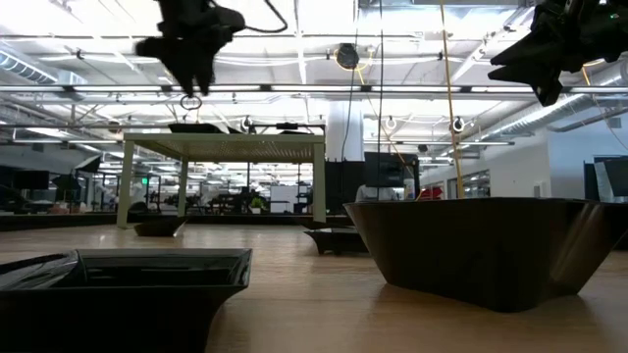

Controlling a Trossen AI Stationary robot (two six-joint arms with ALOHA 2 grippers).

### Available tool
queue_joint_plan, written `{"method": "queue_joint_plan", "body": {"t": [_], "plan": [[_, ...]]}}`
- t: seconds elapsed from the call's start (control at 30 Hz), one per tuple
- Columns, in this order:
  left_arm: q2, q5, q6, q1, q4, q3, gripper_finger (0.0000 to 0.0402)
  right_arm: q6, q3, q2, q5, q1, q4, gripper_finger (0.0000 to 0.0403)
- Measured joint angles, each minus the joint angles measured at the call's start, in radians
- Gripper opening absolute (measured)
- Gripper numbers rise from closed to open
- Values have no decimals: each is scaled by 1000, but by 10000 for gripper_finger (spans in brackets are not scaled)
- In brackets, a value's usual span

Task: Pick & Place Mini shaped plates
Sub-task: Stack the drop shaped plate on top of the drop shaped plate on the shelf

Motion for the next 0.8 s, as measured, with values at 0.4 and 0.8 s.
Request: {"method": "queue_joint_plan", "body": {"t": [0.4,0.8], "plan": [[5,195,-623,-176,103,-276,141,0,0,0,0,0,0,105],[5,157,-1184,-242,504,-559,140,0,0,0,0,0,0,105]]}}
